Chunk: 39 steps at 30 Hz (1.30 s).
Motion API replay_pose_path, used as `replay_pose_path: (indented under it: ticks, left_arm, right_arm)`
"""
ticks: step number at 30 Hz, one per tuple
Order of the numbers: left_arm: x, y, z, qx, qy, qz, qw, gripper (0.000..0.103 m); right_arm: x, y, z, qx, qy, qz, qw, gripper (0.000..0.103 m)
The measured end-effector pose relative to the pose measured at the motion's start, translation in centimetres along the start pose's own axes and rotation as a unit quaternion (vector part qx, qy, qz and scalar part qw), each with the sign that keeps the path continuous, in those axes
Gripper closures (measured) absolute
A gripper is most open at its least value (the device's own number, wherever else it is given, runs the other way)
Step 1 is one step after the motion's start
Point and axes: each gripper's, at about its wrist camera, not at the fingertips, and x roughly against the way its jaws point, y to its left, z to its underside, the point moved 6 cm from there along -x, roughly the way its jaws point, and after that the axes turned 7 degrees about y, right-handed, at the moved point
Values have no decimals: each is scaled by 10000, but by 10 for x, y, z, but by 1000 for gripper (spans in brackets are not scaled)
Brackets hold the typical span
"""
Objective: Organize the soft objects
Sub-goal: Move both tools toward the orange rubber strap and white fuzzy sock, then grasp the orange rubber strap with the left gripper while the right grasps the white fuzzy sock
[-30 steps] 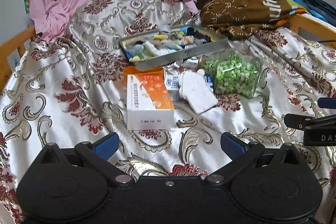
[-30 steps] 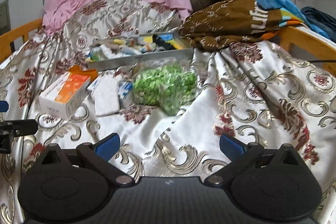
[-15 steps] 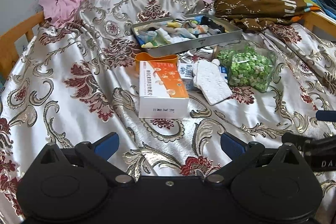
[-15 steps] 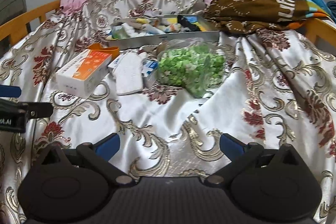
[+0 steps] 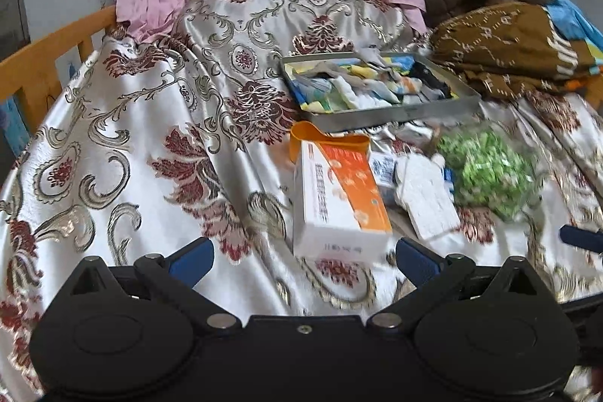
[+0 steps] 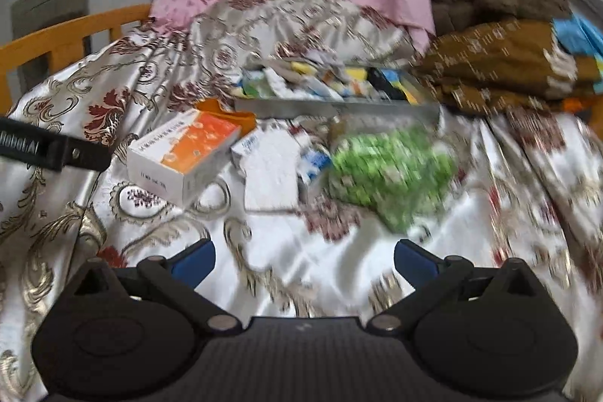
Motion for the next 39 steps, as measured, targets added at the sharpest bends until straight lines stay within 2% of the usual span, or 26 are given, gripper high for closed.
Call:
replay_pose_path:
  ticks: [12, 16, 21, 29, 31, 34, 37, 39]
  left_arm:
    - [-46, 16, -53, 157, -249, 385, 9988, 1]
    - [-69, 15, -78, 80, -367, 768, 9963, 1]
    - [-106, 13, -108, -5, -378, 1166, 9925, 1]
    - [-161, 33, -126, 279, 71, 1413, 9896, 6]
    - [-170, 42, -125, 550, 226, 1549, 9861, 12]
    - [-184, 49, -121, 962, 456, 1913, 9757, 19]
    - [-194, 52, -118, 1217, 575, 2145, 9674, 23]
    - [-199, 54, -118, 1384, 624, 2302, 9612, 24]
  right_arm:
    - [-49, 9, -34, 664, -495, 237, 9963, 0]
    - [-66, 12, -46, 900, -580, 256, 9939, 0]
    - [-84, 21, -61, 1506, -813, 368, 9846, 1]
    - [-114, 42, -70, 2181, -635, 327, 9733, 5]
    - [-120, 44, -68, 2225, -560, 368, 9726, 7]
    - [-127, 45, -67, 2215, -421, 341, 9736, 11]
    - [-133, 46, -66, 2209, -273, 350, 9743, 21]
    - [-134, 47, -66, 2176, -258, 330, 9751, 24]
